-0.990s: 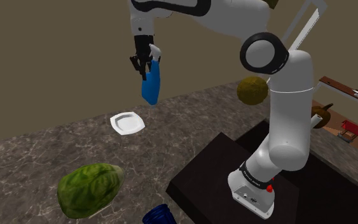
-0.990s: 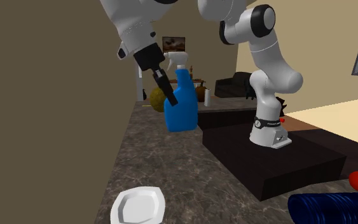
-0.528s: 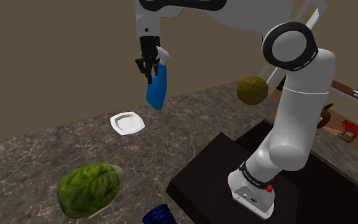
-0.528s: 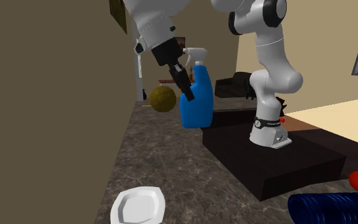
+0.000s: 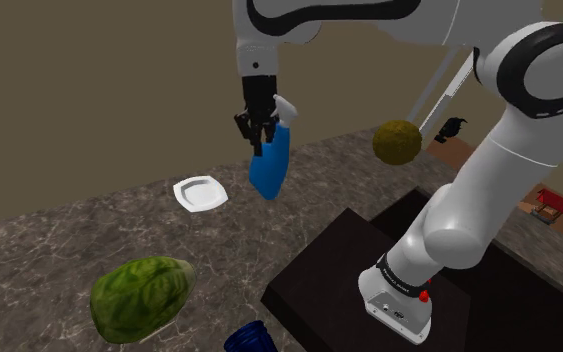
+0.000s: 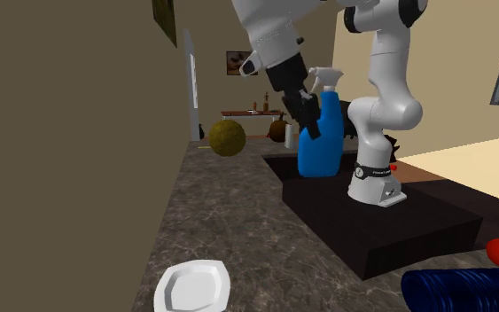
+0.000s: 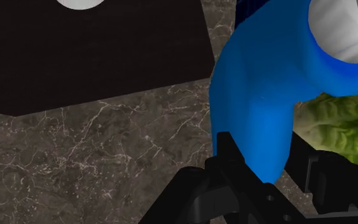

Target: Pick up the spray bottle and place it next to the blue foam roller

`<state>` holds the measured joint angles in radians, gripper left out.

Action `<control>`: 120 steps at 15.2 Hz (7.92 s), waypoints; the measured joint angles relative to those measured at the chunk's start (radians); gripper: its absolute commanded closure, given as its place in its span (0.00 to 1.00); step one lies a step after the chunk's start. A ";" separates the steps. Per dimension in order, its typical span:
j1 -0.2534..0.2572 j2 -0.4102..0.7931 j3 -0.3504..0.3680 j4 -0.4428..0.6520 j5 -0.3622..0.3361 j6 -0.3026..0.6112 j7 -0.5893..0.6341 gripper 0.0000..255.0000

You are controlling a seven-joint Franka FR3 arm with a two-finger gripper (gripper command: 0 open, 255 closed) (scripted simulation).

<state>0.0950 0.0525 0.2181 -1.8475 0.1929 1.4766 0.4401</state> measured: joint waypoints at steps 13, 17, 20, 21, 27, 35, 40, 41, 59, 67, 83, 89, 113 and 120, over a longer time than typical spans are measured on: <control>0.086 -0.435 0.071 -0.450 0.163 0.047 0.080 1.00; 0.132 -0.583 0.098 -0.566 0.230 0.030 0.121 1.00; 0.170 -0.680 0.121 -0.631 0.282 0.011 0.159 1.00; 0.184 -0.713 0.131 -0.656 0.302 0.008 0.172 1.00; 0.279 -0.890 0.196 -0.749 0.428 -0.035 0.283 1.00; 0.418 -1.080 0.311 -0.804 0.623 -0.087 0.475 1.00; 0.496 -1.154 0.407 -0.802 0.758 -0.091 0.607 1.00; 0.513 -1.167 0.430 -0.796 0.787 -0.091 0.637 1.00; 0.581 -1.207 0.638 -0.932 0.997 0.041 0.636 1.00; 0.581 -1.177 0.747 -0.984 1.091 0.118 0.589 1.00; 0.516 -1.066 1.026 -1.045 1.324 0.283 0.452 1.00; 0.450 -1.017 1.154 -1.042 1.418 0.337 0.388 1.00; 0.244 -0.962 1.471 -1.000 1.635 0.417 0.243 0.00; 0.335 -0.978 1.253 -1.047 1.472 0.363 0.280 0.00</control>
<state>0.4303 -0.9259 1.4714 -2.8941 1.6651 1.8399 0.7202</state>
